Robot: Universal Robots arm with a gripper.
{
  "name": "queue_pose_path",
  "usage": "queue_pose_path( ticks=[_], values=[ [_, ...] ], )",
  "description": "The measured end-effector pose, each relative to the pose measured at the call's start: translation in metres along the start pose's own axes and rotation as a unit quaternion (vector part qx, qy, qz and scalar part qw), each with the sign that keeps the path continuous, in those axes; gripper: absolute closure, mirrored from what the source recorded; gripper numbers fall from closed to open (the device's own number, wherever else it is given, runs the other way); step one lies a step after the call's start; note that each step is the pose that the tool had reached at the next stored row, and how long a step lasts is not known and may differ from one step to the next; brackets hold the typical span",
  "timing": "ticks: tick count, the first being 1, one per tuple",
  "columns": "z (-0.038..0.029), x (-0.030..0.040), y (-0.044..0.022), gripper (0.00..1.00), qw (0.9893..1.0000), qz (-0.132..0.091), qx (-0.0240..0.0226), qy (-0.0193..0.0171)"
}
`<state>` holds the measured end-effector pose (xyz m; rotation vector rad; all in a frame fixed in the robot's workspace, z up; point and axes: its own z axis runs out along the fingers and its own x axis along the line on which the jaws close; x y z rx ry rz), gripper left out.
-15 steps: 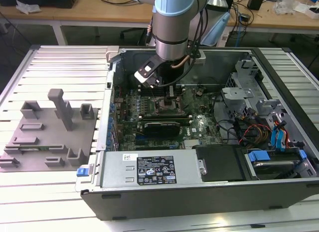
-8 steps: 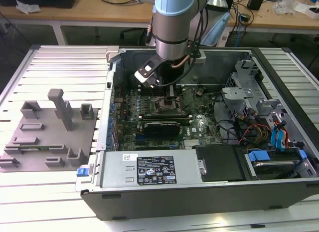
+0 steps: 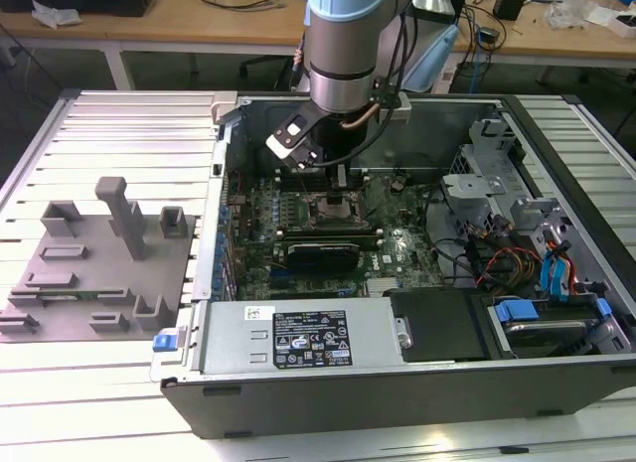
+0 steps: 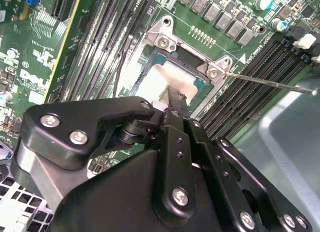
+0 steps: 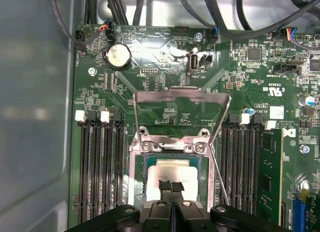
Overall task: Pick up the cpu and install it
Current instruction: 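Place the cpu into insertion slot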
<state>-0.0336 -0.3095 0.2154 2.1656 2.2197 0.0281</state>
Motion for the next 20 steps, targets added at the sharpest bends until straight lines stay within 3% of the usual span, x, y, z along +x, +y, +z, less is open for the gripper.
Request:
queue_pose_path(
  ticks=[7, 20],
  values=[
    [-0.0015, -0.0039, -0.0007, 0.89, 1.0, 0.0, -0.0008, 0.0001],
    [0.0113, -0.0041, -0.0021, 0.89, 1.0, 0.0, -0.0006, 0.003]
  ],
)
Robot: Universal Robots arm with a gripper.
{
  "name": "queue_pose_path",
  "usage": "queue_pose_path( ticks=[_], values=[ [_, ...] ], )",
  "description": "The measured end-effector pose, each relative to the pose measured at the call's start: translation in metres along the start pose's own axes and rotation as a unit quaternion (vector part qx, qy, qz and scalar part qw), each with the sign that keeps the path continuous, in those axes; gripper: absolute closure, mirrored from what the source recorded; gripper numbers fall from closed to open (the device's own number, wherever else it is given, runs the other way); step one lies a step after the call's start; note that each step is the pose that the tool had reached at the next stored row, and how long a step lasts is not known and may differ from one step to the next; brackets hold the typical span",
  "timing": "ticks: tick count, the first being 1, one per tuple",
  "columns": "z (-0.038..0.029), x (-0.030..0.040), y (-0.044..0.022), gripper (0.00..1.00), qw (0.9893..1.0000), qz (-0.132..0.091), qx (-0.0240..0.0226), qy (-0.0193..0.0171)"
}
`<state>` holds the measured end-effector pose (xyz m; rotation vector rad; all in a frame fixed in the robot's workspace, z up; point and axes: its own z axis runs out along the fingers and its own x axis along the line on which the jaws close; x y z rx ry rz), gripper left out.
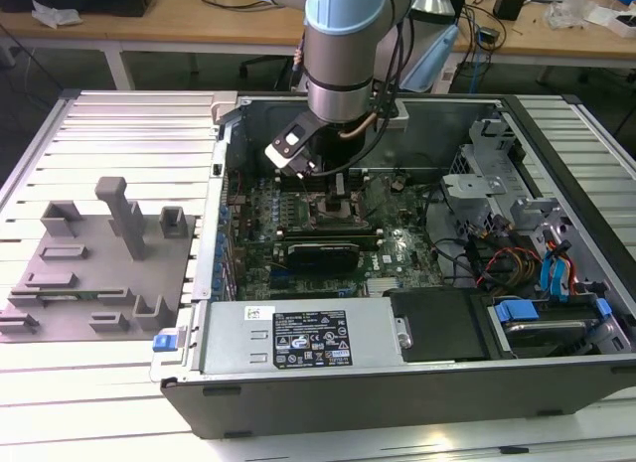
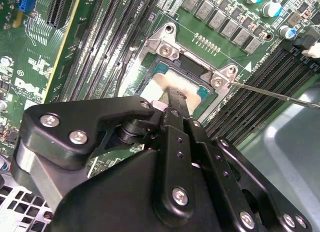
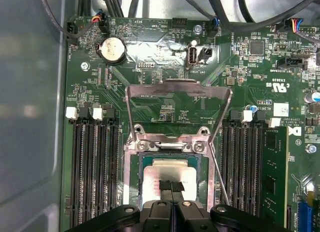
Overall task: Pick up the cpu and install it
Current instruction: 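Place the cpu into insertion slot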
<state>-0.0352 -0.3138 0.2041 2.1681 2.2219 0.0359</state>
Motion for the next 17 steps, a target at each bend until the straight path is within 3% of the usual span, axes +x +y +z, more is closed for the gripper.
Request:
queue_pose_path(
  ticks=[11, 15, 17],
  values=[
    [0.0015, 0.0002, 0.0, 0.89, 1.0, 0.0, -0.0002, 0.002],
    [-0.0076, 0.0002, 0.0005, 0.89, 1.0, 0.0, -0.0003, 0.0013],
    [-0.0163, 0.0001, 0.0008, 0.89, 1.0, 0.0, -0.0002, 0.0]
  ],
)
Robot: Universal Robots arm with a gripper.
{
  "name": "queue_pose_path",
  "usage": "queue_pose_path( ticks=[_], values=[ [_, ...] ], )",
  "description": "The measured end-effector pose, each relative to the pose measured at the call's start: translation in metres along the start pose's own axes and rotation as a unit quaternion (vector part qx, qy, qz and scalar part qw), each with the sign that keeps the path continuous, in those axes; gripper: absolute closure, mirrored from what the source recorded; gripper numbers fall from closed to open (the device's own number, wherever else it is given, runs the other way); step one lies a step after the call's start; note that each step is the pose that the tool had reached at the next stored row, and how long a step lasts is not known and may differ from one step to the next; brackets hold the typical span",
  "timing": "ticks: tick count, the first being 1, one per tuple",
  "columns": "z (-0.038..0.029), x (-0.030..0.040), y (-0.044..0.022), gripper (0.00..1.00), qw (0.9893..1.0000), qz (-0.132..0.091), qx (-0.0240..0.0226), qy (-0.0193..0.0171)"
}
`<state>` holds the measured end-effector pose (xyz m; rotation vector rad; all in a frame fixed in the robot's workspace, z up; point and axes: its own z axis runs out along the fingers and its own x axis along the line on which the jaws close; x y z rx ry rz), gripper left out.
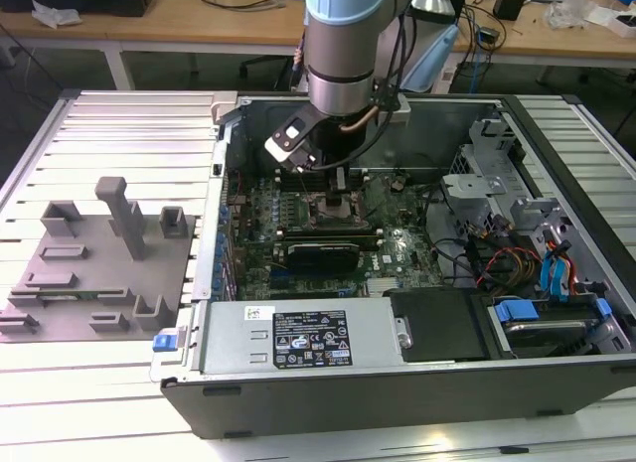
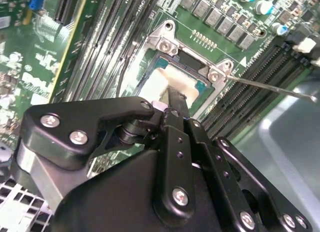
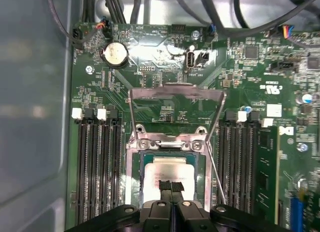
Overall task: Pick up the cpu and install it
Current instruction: 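Place the cpu into insertion slot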
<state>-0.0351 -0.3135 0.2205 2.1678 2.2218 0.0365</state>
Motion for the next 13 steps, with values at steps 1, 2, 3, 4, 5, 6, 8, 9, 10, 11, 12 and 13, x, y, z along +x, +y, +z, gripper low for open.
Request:
queue_pose_path(
  ticks=[1, 2, 3, 4, 5, 6, 8, 9, 10, 11, 12, 13],
  values=[
    [-0.0038, 0.0, 0.0001, 0.89, 1.0, 0.0, 0.0, -0.0005],
    [-0.0101, -0.0001, 0.0004, 0.89, 1.0, 0.0, 0.0, -0.0016],
    [-0.0137, -0.0001, 0.0006, 0.89, 1.0, 0.0, 0.0, -0.0024],
    [-0.0207, -0.0002, 0.0008, 0.89, 1.0, 0.0, 0.0001, -0.0039],
    [-0.0269, -0.0002, 0.0011, 0.89, 1.0, 0.0, 0.0001, -0.0053],
    [-0.0311, -0.0002, 0.0013, 0.89, 1.0, 0.0, 0.0001, -0.0064],
    [-0.0401, -0.0003, 0.0017, 0.89, 1.0, 0.0, 0.0002, -0.0088],
    [-0.0416, -0.0003, 0.0018, 0.89, 1.0, 0.0, 0.0002, -0.009],
    [-0.0416, -0.0004, 0.0039, 0.89, 1.0, 0.0, 0.0002, -0.0092],
    [-0.0415, -0.0005, 0.0056, 0.89, 1.0, 0.0, 0.0002, -0.0091],
    [-0.0415, -0.0005, 0.0057, 0.89, 1.0, 0.0, 0.0002, -0.0091],
    [-0.0415, -0.0004, 0.0058, 0.89, 1.0, 0.0, 0.0002, -0.0091]
  ],
)
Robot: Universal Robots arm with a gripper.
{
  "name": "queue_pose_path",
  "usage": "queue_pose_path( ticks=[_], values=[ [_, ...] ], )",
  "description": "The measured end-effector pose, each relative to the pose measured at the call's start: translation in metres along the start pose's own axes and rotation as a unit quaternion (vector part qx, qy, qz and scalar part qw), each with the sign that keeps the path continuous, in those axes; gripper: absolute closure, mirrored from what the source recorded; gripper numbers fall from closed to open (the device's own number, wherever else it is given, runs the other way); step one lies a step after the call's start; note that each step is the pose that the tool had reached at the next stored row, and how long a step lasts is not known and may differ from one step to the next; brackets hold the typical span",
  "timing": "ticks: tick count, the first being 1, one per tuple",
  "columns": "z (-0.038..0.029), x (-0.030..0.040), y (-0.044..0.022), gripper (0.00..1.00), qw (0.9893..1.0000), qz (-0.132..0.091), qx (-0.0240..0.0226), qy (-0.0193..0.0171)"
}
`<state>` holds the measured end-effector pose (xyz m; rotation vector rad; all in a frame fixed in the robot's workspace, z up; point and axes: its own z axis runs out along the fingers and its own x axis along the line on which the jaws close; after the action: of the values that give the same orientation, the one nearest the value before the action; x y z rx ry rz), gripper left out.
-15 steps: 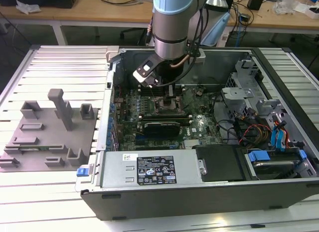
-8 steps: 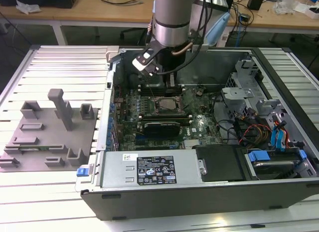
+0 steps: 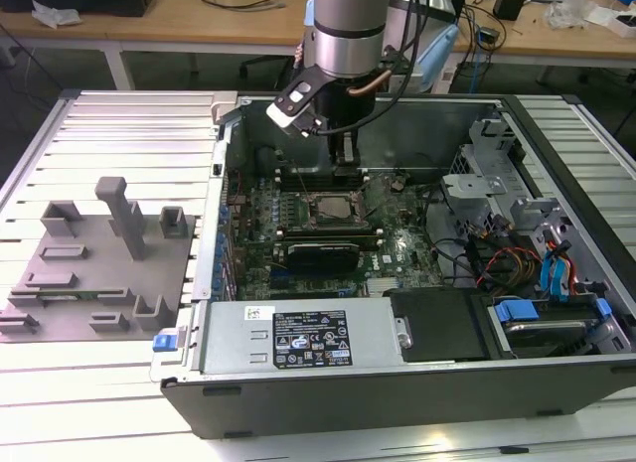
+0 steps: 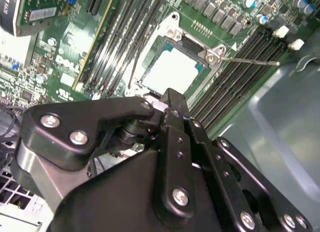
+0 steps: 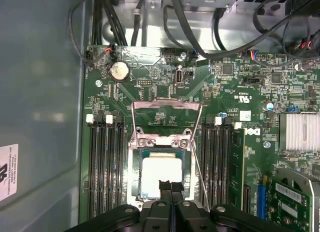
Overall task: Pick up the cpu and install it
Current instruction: 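Place the cpu into insertion slot, then close the cpu cover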
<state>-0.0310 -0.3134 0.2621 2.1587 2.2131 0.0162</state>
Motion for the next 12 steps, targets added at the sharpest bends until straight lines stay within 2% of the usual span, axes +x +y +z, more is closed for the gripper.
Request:
queue_pose_path(
  ticks=[12],
  values=[
    [0.0, 0.0, 0.0007, 0.89, 1.0, 0.0, 0.0, 0.0]
  ],
)
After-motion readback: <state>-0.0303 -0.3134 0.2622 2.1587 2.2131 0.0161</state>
